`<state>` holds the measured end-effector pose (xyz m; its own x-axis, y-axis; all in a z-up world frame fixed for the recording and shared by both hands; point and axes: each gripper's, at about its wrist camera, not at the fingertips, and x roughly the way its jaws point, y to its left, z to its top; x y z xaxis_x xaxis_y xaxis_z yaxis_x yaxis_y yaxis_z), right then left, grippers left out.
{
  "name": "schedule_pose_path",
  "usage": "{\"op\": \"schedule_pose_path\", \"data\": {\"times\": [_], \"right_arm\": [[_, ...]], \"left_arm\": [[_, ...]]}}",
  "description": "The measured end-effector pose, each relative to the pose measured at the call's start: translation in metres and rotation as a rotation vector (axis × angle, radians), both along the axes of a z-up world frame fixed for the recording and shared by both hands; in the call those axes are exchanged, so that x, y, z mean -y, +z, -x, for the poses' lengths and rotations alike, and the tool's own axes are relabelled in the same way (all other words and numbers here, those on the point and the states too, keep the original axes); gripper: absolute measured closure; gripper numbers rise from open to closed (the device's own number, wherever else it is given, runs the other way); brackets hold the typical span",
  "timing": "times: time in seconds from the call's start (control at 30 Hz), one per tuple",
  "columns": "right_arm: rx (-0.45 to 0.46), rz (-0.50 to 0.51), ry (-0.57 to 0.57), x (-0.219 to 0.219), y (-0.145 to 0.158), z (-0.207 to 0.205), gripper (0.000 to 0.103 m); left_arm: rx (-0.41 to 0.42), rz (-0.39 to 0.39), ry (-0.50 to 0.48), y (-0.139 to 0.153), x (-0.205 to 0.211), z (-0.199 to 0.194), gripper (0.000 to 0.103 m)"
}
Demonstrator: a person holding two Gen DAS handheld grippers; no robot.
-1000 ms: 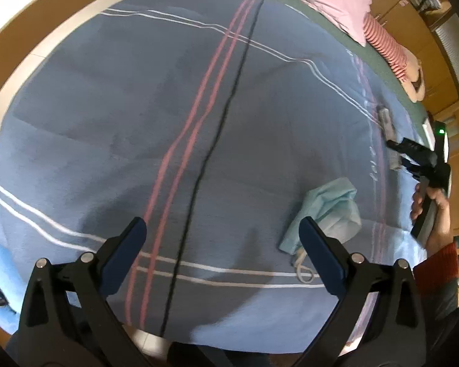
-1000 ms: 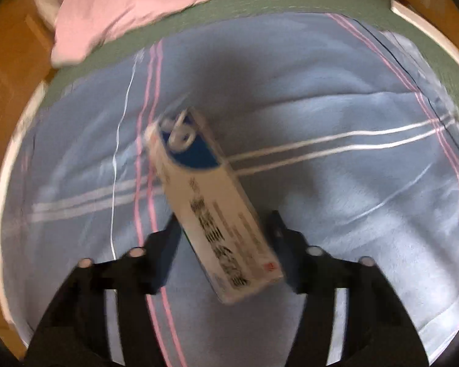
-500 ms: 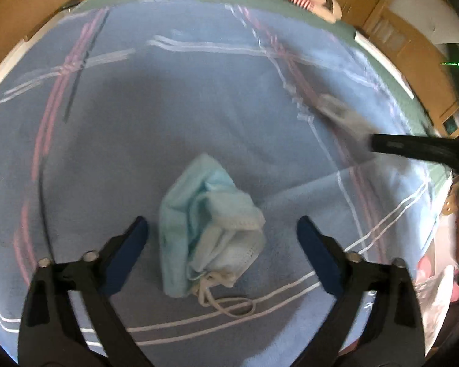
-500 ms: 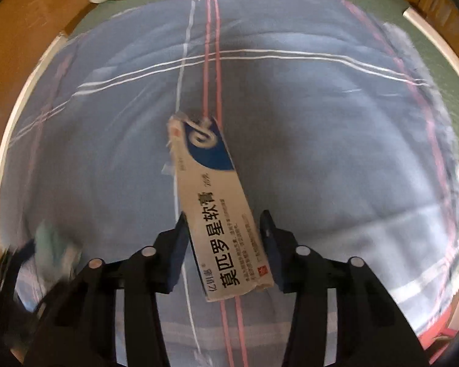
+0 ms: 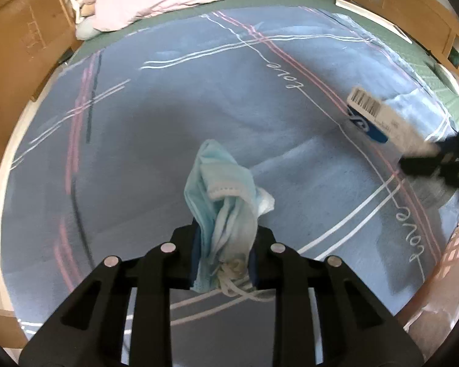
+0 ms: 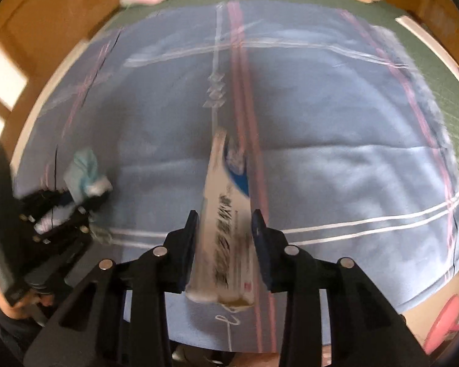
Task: Collect trash
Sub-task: 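Grasp the light blue mask with the left tool, then carry the mask and toothpaste box over the white basket and open both tools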
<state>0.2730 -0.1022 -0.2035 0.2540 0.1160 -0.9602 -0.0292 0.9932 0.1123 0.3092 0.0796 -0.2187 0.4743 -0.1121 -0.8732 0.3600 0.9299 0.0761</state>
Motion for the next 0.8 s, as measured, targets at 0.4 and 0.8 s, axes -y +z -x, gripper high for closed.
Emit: {"op": "schedule_pose_path", "data": {"times": [0.4,0.8], "right_arm": [[-0.051,0.117,-0.126,-0.006,-0.034,-0.027,0.033],[0.116,-0.081,-0.181,-0.009,0.018,0.011,0.081]], "left_arm": [[0.07,0.087,0.11,0.033,-0.036,0.012,0.08],[0.161,0.14,0.094,0.073,-0.042,0.044,0.08]]}}
